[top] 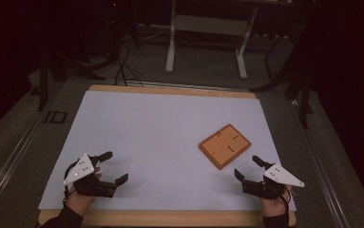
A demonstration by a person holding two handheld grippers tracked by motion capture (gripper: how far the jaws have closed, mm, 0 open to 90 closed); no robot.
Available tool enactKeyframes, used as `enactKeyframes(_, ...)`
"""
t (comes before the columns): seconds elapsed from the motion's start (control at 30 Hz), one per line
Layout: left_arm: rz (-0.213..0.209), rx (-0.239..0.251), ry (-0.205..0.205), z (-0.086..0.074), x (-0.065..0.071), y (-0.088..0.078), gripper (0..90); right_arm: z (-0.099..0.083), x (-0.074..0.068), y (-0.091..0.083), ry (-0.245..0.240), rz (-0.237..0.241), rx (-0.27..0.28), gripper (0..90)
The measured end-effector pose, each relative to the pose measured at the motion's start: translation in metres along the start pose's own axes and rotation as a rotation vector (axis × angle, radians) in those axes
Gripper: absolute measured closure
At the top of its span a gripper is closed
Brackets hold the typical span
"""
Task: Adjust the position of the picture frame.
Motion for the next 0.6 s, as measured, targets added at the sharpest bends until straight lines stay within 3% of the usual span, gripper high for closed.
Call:
enactKeyframes(0.2, -0.016, -0.006, -0.004, -0.0019, 0.0008, 0.0049, 1.7, -0.0015, 0.001, 0.0026, -0.002, 0.008, -0.029, 13.4)
enactKeyframes(0.6, -0.044, -0.009, 0.0, -0.0005, 0.0075, 0.0098, 1.7, 0.0031, -0.0069, 0.0011, 0.005, 0.023, -0.031, 13.6)
Point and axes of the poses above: each handheld gripper's, and its own axes: y roughly forward along the jaws, z roughly out of its top, x roughly to its right, the point moved 4 cm from there along y, roughly forward along the jaws, and after that the axes turned 4 degrees about y, right-handed, at the moved point
